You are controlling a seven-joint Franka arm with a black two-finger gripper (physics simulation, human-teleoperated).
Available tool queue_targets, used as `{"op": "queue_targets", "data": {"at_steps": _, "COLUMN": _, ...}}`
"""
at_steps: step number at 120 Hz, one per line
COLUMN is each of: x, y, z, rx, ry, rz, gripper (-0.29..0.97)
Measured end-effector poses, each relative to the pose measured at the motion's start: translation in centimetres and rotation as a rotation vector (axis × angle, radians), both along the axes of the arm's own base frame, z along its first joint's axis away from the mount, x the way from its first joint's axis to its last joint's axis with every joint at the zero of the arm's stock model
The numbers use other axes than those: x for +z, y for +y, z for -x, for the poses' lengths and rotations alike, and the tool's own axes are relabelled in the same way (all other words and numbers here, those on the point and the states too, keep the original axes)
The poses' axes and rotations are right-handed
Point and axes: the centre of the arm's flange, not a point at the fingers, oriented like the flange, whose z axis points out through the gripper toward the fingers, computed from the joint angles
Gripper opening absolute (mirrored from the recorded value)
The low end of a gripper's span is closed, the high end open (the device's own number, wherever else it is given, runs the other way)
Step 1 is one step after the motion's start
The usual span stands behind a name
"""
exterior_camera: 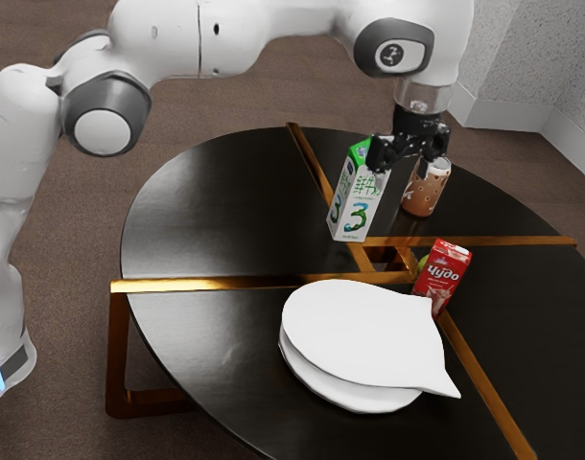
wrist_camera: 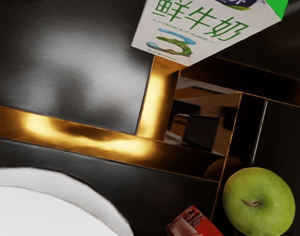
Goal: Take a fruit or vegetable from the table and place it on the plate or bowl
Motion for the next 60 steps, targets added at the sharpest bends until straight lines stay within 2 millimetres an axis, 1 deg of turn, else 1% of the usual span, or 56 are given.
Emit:
{"op": "queue_targets", "data": {"at_steps": 9, "x": -2.0, "y": 0.2, "z": -1.5, "rx": -0.092, "ry": -0.008, "rz": 0.001, "gripper": 0.68}}
{"op": "queue_targets", "data": {"at_steps": 16, "x": -3.4, "y": 0.9, "z": -2.9, "rx": -0.149, "ry": -0.032, "rz": -0.003, "gripper": 0.68}}
{"op": "queue_targets", "data": {"at_steps": 26, "x": -5.5, "y": 1.3, "z": -4.6, "rx": -0.227, "ry": -0.068, "rz": -0.017, "gripper": 0.68}}
{"op": "queue_targets", "data": {"at_steps": 30, "x": -5.9, "y": 1.4, "z": -5.0, "rx": -0.256, "ry": -0.083, "rz": -0.022, "gripper": 0.68}}
{"op": "queue_targets", "data": {"at_steps": 38, "x": -6.5, "y": 2.3, "z": -5.7, "rx": -0.301, "ry": -0.107, "rz": -0.033, "gripper": 0.68}}
{"op": "queue_targets", "data": {"at_steps": 45, "x": -7.1, "y": 2.5, "z": -6.1, "rx": -0.342, "ry": -0.12, "rz": -0.041, "gripper": 0.68}}
{"op": "queue_targets", "data": {"at_steps": 60, "x": -8.0, "y": 1.2, "z": -6.5, "rx": -0.441, "ry": -0.137, "rz": -0.049, "gripper": 0.68}}
